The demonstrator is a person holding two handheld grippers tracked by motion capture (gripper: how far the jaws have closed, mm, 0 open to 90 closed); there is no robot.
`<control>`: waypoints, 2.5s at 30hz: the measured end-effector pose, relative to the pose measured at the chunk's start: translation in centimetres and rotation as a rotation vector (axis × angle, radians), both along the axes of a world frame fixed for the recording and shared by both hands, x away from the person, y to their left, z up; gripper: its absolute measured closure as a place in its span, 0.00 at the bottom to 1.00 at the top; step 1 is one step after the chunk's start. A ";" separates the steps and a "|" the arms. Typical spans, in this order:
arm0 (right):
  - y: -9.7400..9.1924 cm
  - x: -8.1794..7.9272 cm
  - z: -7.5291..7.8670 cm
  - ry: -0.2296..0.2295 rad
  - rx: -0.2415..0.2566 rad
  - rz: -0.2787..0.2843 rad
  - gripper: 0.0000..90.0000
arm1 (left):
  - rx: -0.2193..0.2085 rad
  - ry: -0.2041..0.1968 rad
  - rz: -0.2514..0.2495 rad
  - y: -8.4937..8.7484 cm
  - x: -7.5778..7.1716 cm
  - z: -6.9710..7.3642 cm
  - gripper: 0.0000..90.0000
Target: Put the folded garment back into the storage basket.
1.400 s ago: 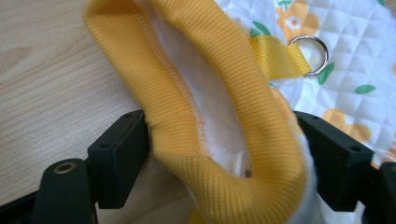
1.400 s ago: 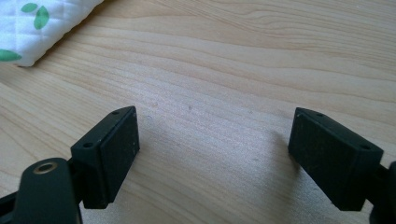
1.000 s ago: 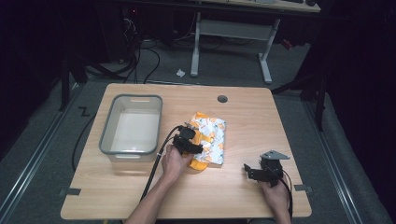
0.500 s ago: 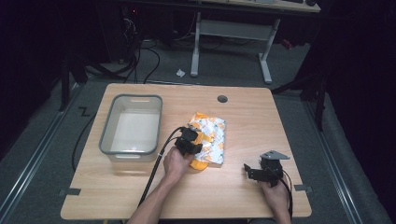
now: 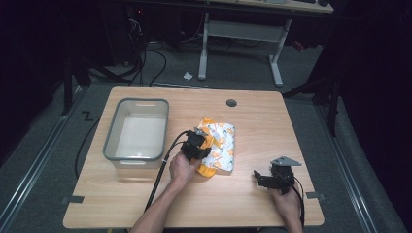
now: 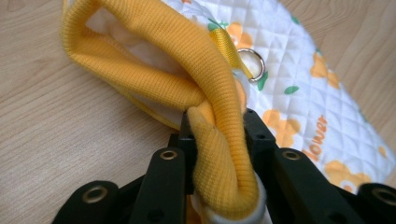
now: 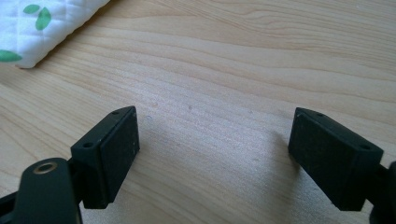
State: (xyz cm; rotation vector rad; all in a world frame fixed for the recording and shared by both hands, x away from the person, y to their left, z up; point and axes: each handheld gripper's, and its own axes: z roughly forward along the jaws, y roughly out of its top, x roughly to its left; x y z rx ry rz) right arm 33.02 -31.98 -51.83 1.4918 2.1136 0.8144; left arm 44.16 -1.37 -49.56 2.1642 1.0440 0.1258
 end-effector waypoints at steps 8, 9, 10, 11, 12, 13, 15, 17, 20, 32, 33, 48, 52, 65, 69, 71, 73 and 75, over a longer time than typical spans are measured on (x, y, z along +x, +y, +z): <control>0.0 0.0 0.0 0.000 0.000 0.000 0.18 | -0.041 -0.031 -0.013 0.7 -0.7 1.6 0.83; 0.0 0.0 0.0 0.000 0.000 0.000 0.18 | -0.048 -0.033 -0.016 0.8 -0.8 1.9 0.83; 0.0 0.0 0.0 0.000 0.000 0.000 0.18 | -0.052 -0.039 -0.017 1.0 -0.9 2.1 0.83; 0.0 0.0 0.0 0.000 0.000 0.000 0.18 | -0.062 -0.039 -0.017 1.1 -1.0 2.3 0.83; 0.0 0.0 0.0 0.000 0.000 0.000 0.18 | -0.072 -0.039 -0.018 1.2 -1.0 2.5 0.83; 0.0 0.0 0.0 0.000 0.000 0.000 0.18 | -0.078 -0.041 -0.019 1.3 -1.1 2.6 0.83; 0.0 0.0 0.0 0.000 0.000 0.000 0.18 | -0.090 -0.048 -0.025 1.6 -1.2 3.1 0.83; 0.0 0.0 0.0 0.000 0.000 0.000 0.18 | -0.106 -0.052 -0.030 1.8 -1.4 3.4 0.83; 0.0 0.0 0.0 0.000 0.000 0.000 0.18 | -0.119 -0.060 -0.033 2.0 -1.6 3.8 0.83; 0.0 0.0 0.0 0.000 0.000 0.000 0.18 | -0.163 -0.083 -0.030 3.5 -2.2 5.3 0.83; 0.0 0.0 0.0 0.000 0.000 0.000 0.18 | -0.164 -0.084 -0.031 3.6 -2.2 5.4 0.83; 0.0 0.0 0.0 0.000 0.000 0.000 0.18 | -0.180 -0.105 0.003 6.2 -2.4 6.7 0.83; 0.0 0.0 0.0 0.000 0.000 0.000 0.18 | -0.184 -0.123 0.014 6.9 -2.4 7.5 0.83; 0.0 0.0 0.0 0.000 0.000 0.000 0.18 | -0.206 -0.128 0.029 8.8 -2.4 8.4 0.83; 0.0 0.0 0.0 0.000 0.000 0.000 0.18 | -0.204 -0.135 0.033 9.2 -2.3 8.7 0.83; 0.0 0.0 0.0 0.000 0.000 0.000 0.18 | -0.202 -0.142 0.036 9.4 -2.3 9.0 0.83; 0.0 0.0 0.0 0.000 0.000 0.000 0.18 | -0.201 -0.151 0.037 9.7 -2.4 9.3 0.83; 0.0 0.0 0.0 0.000 0.000 0.000 0.18 | -0.198 -0.156 0.037 9.9 -2.4 9.5 0.83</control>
